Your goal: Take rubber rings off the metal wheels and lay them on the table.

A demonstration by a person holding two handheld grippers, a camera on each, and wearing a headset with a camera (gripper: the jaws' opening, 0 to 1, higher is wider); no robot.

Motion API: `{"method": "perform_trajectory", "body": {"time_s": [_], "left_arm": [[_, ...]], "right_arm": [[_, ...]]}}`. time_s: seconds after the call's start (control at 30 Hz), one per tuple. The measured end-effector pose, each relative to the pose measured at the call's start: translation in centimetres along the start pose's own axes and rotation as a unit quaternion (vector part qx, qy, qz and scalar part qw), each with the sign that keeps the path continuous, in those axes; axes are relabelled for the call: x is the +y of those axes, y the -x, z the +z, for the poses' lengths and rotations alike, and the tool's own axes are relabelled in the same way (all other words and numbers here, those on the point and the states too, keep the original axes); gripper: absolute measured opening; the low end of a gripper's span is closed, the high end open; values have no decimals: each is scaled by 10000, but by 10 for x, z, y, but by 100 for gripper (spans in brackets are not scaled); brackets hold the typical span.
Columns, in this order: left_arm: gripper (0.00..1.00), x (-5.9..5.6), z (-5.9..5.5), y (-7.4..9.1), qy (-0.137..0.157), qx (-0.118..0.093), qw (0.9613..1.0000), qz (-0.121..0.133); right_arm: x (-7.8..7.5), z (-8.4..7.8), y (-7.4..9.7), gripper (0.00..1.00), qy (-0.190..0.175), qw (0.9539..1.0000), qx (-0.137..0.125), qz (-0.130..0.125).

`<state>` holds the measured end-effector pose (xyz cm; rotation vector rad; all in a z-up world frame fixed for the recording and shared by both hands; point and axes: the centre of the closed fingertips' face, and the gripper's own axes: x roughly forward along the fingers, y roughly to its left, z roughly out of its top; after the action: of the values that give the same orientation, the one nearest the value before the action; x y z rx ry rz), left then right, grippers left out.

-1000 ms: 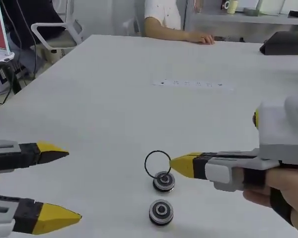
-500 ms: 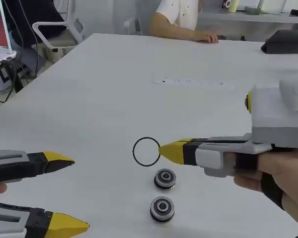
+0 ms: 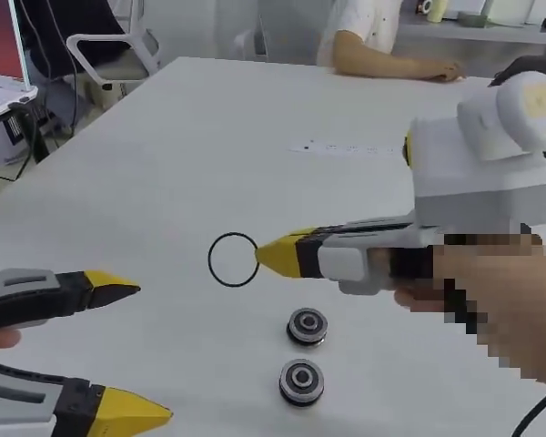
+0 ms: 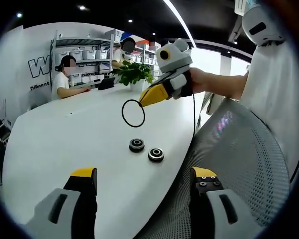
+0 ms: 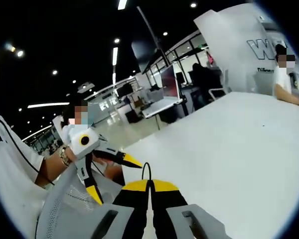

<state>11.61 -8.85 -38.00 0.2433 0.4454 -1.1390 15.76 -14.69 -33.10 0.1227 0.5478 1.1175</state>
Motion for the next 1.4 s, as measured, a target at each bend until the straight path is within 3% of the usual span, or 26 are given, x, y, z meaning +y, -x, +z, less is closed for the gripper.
{"method": "perform_trajectory", "body": {"time_s": [0.43, 0.5, 0.57, 0.7, 0.93, 1.2, 1.4], "left_arm": [[74, 4, -1, 0, 145, -70, 9998, 90], [74, 5, -1, 0, 144, -57, 9998, 100], [74, 5, -2, 0, 139, -30, 9998, 102], [74, 6, -4, 0, 120, 24, 9998, 143], [72, 5, -6, -1, 165, 87, 9998, 116], [71, 5, -9, -1, 201, 157, 9996, 124], [71, 4, -11, -1, 195, 208, 9995, 126]], "right_arm": [[7, -30, -36, 0, 221, 9975, 646, 181], [5, -39, -39, 0, 177, 9972, 700, 218], [4, -57, -42, 0, -198, 9958, 830, 338], [-7, -79, -46, 0, -334, 9941, 1007, 207], [-29, -99, -46, 0, -333, 9914, 1244, -218], [-34, -115, -47, 0, -270, 9879, 1490, -342], [-38, -120, -47, 1, -12, 9853, 1639, -480]]}}
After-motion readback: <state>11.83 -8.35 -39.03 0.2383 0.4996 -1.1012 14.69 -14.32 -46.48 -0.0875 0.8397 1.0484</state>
